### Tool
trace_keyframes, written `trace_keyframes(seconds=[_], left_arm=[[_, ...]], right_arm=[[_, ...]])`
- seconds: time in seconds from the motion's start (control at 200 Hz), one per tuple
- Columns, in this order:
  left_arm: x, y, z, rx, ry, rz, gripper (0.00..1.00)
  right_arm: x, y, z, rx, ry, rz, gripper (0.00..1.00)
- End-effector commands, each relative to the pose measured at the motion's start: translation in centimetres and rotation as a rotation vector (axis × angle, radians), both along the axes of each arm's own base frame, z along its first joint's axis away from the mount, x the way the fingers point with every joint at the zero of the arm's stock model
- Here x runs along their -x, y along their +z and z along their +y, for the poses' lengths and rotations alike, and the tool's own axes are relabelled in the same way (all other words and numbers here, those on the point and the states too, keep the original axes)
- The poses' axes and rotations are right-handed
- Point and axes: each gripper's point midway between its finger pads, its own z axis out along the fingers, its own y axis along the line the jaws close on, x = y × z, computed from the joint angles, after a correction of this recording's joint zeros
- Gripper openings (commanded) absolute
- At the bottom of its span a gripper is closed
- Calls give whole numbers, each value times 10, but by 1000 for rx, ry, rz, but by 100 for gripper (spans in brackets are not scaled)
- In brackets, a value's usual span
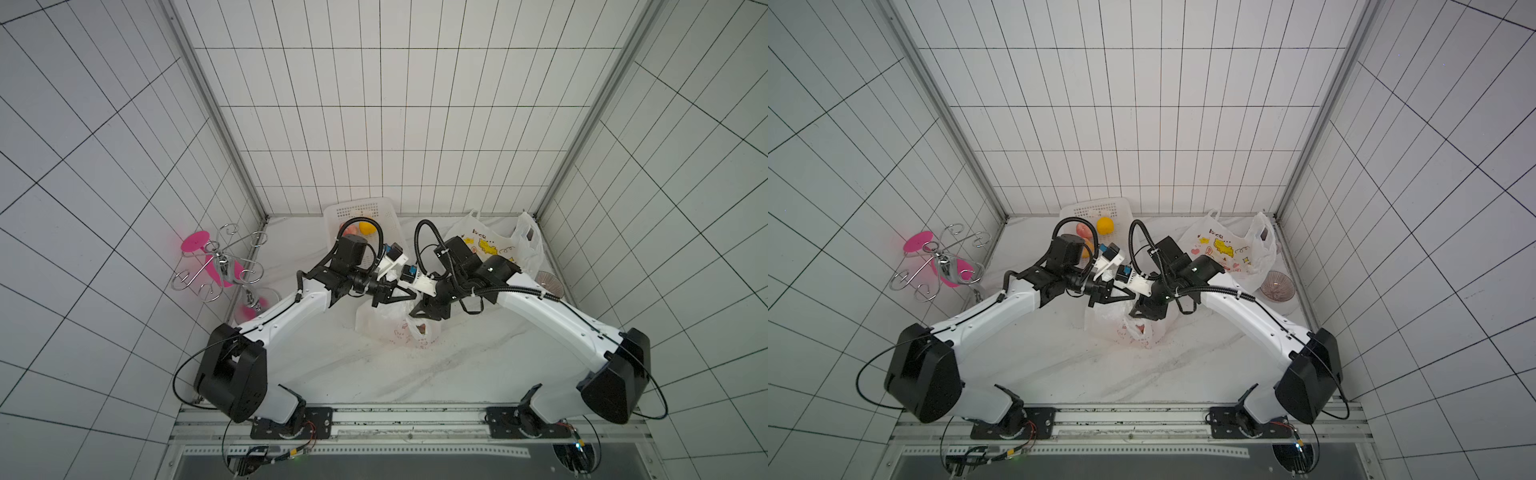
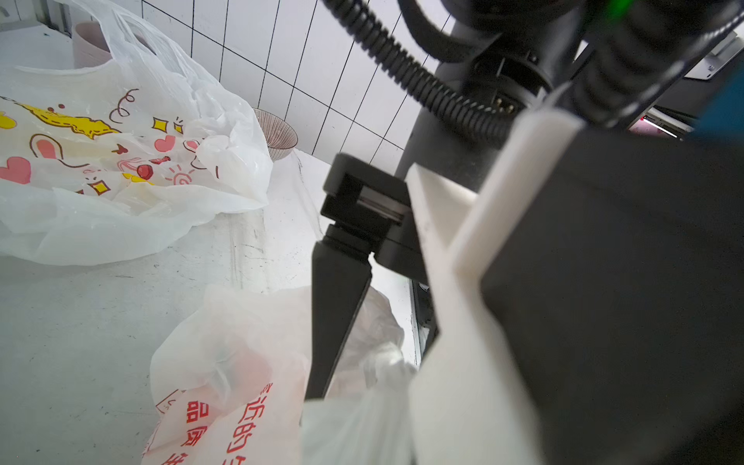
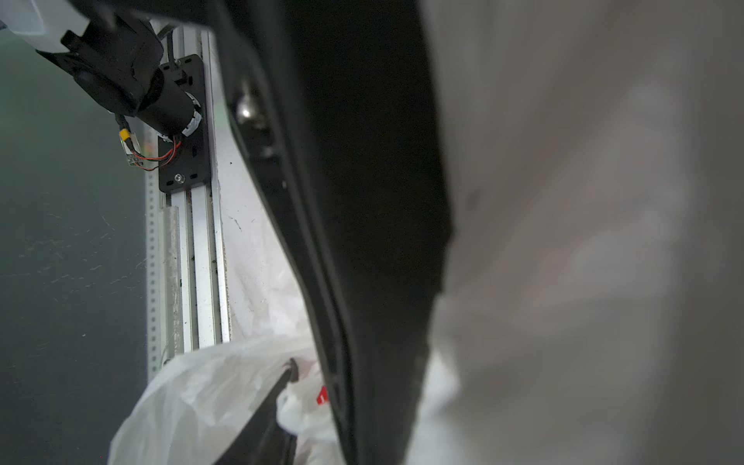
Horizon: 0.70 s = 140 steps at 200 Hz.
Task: Place the peach into a plastic bag & tie a knot
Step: Cross the plastic bag at the center of the board.
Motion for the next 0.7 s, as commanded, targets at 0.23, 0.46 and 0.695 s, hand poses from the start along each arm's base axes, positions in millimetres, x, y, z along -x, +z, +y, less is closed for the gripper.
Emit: trace_keyframes(seconds=[0.23, 0.46, 0.695], left_arm=[[3, 4, 1, 13, 0, -32, 0], [-1, 3, 2, 1, 30, -12, 3], [-12, -9, 22, -25, 129, 35, 26]], right_arm=[[-13, 35, 12, -84, -53, -53, 41], [-26, 25, 9, -52, -145, -31, 15], [-32, 27, 4, -109, -179, -50, 2]])
